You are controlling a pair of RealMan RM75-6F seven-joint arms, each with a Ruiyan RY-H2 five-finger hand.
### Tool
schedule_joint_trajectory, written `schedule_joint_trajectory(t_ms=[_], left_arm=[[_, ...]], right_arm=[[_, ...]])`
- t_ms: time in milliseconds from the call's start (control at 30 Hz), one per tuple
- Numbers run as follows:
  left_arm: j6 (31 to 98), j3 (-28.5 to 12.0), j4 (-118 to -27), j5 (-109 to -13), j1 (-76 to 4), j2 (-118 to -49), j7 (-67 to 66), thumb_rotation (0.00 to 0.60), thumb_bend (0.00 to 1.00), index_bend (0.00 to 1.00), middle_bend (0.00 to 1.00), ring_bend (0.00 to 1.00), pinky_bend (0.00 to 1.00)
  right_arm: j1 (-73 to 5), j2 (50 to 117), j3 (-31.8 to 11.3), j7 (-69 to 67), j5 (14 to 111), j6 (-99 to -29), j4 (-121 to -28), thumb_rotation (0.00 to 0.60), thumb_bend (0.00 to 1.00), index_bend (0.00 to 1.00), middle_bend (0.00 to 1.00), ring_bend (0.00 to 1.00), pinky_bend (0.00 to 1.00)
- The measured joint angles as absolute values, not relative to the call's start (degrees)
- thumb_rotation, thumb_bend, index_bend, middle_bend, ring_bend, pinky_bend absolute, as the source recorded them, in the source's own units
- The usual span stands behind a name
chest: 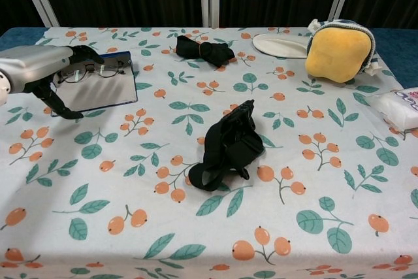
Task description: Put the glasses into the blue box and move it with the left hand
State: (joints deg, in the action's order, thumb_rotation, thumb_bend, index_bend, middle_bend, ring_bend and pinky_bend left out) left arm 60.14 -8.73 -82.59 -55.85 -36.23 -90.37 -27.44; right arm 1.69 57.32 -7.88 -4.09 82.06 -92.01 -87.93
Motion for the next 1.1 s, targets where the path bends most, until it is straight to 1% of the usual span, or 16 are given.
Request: schedule_joint_trajectory(t_ms=[367,500,567,733,767,800,867,933,1033,1100], left_arm=[[58.00,-9.55,-76.72,-52.57,-37.21,-93.77,-27.44,0.600,0.15,0.15,0.00,0.02,0.11],[56.79,-9.72,-74.83,-51.81,-37.63,-94.48,-27.29,0.600,0.17,0.15,0.00,0.02,0.11],[56.10,-9.85,-73.96,-51.38,-37.86,-94.69,-27.16,0.600,0.18,0.17,0.00,0.02,0.11],[55.01,-9.57,-72.35,-50.80,-38.38,-95.03,-27.94,0.597,0.25,0.25,0.00,0.02,0.11],[54.95,-9.49,-72.12,-50.77,-38.44,-95.09,-28.12,0.568,0.28,0.27,0.00,0.02,0.11],[54.99,-9.42,-71.86,-50.84,-38.49,-95.18,-28.23,0.519,0.31,0.30,0.01,0.02,0.11],[55.40,-9.17,-71.05,-51.55,-38.56,-95.43,-28.47,0.456,0.36,0.34,0.01,0.02,0.11],[56.13,-8.82,-69.77,-52.73,-38.60,-95.84,-28.74,0.429,0.41,0.37,0.02,0.02,0.11],[57.34,-8.54,-67.29,-54.10,-38.52,-96.84,-28.80,0.360,0.48,0.41,0.02,0.02,0.12],[57.94,-8.65,-65.79,-54.61,-38.42,-97.59,-28.43,0.353,0.51,0.43,0.03,0.02,0.12]], right_arm=[[1.51,57.32,-7.78,-3.53,82.08,-91.66,-88.14,0.600,0.20,0.00,0.00,0.00,0.00],[1.48,57.26,-7.80,-3.50,81.82,-91.43,-88.14,0.600,0.20,0.00,0.00,0.00,0.00],[1.45,57.24,-7.78,-3.48,81.72,-91.25,-88.14,0.600,0.20,0.00,0.00,0.00,0.00],[1.34,57.24,-7.73,-3.27,81.69,-91.03,-88.25,0.600,0.20,0.00,0.00,0.00,0.00],[1.31,57.23,-7.72,-3.24,81.70,-90.99,-88.27,0.600,0.20,0.00,0.00,0.00,0.00],[1.29,57.22,-7.72,-3.20,81.71,-90.95,-88.29,0.600,0.20,0.00,0.00,0.00,0.00],[1.24,57.20,-7.67,-3.08,81.74,-90.83,-88.37,0.600,0.20,0.00,0.00,0.00,0.00],[1.18,57.17,-7.61,-3.03,81.80,-90.72,-88.41,0.600,0.20,0.00,0.00,0.00,0.00],[1.15,57.14,-7.56,-2.93,81.91,-90.73,-88.49,0.600,0.20,0.00,0.00,0.00,0.00],[1.14,57.12,-7.58,-2.90,81.90,-90.76,-88.52,0.600,0.20,0.00,0.00,0.00,0.00]])
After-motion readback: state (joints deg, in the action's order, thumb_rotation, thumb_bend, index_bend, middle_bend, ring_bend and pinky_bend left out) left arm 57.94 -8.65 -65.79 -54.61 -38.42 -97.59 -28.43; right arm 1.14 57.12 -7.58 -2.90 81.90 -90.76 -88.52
